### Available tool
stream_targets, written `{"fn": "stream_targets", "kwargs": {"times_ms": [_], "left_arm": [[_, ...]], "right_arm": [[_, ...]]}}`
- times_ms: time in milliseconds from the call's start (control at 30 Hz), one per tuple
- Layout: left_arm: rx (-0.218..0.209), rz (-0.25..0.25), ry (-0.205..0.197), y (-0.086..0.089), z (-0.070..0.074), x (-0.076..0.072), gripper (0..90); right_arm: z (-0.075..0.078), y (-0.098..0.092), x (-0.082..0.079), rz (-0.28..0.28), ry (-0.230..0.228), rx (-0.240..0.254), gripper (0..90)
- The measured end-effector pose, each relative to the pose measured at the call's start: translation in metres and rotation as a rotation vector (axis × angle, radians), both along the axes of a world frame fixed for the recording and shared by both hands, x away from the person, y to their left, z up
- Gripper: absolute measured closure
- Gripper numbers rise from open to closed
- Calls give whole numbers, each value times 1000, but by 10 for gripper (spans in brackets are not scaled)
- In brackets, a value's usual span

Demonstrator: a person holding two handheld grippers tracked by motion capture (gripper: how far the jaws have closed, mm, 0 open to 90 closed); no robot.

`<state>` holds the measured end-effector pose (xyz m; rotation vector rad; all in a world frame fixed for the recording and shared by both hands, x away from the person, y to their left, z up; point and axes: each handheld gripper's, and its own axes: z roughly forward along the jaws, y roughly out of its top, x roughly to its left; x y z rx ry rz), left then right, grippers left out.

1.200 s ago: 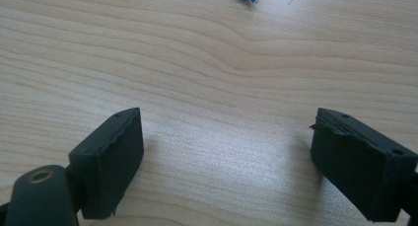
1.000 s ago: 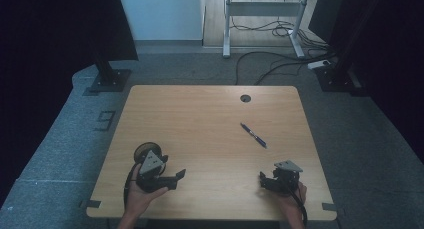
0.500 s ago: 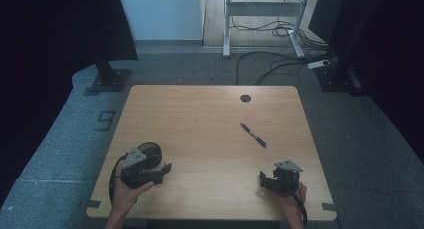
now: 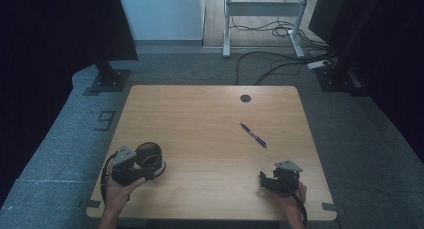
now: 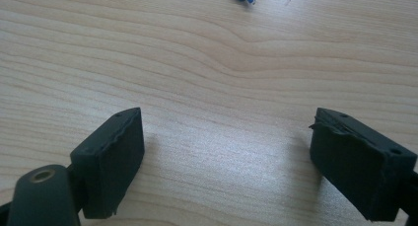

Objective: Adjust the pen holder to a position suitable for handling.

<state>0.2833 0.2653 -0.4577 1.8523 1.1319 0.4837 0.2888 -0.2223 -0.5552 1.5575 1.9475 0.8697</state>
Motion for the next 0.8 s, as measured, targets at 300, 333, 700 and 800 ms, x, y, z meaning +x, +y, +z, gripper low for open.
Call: {"fn": "stream_targets", "kwargs": {"times_ms": [300,333,700,800], "left_arm": [[30,69,49,20,-9,9,104],[30,69,49,20,-9,9,104],[14,19,48,31,-8,7,14],[10,13,45,33,-7,6,10]], "right_arm": [[0,0,0,0,0,0,126],[0,0,0,0,0,0,126],[0,0,0,0,0,0,126],[0,0,0,0,0,0,126]]}}
